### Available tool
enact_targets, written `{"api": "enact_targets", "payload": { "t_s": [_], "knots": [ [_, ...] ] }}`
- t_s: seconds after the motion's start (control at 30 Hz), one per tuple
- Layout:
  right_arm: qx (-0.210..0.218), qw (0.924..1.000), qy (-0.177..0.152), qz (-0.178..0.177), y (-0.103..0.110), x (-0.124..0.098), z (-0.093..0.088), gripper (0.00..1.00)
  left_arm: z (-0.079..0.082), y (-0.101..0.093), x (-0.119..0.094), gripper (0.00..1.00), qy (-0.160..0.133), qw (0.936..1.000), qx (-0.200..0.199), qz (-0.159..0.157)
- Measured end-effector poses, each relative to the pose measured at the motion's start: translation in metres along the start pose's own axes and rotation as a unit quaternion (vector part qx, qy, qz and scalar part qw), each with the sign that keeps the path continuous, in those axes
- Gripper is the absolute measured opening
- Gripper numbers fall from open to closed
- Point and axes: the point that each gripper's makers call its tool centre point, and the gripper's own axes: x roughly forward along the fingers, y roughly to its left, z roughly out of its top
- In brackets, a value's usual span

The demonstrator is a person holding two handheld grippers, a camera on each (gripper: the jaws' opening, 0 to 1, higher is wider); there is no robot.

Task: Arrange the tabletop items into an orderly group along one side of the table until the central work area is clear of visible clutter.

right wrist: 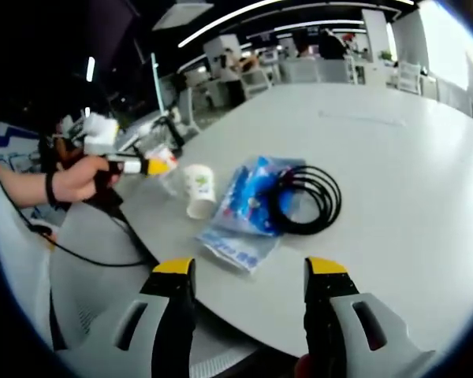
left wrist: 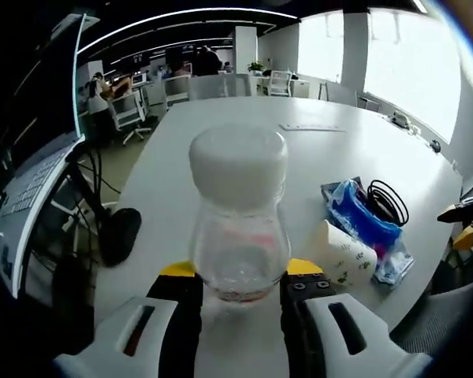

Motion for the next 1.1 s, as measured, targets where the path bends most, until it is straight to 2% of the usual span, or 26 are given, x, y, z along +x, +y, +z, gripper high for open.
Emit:
{"api": "enact_targets", "payload": {
  "t_s": [0.2,0.83,1.1],
  "knots": [
    [0.002,1.0000,0.002,-0.002,-0.002,-0.001,-0.001,0.54,0.017,0.002,0.017,0.37,-0.012,0.9997,-0.021,0.009],
    [0.011,0.9998,0.014,-0.005,-0.007,0.000,-0.008,0.54,0.063,0.003,0.064,0.37,-0.021,0.9985,-0.036,0.034],
    [0.015,0.9997,0.018,-0.007,-0.011,-0.001,-0.009,0.54,0.075,0.009,0.081,0.37,-0.025,0.9975,-0.041,0.053]
  ]
}}
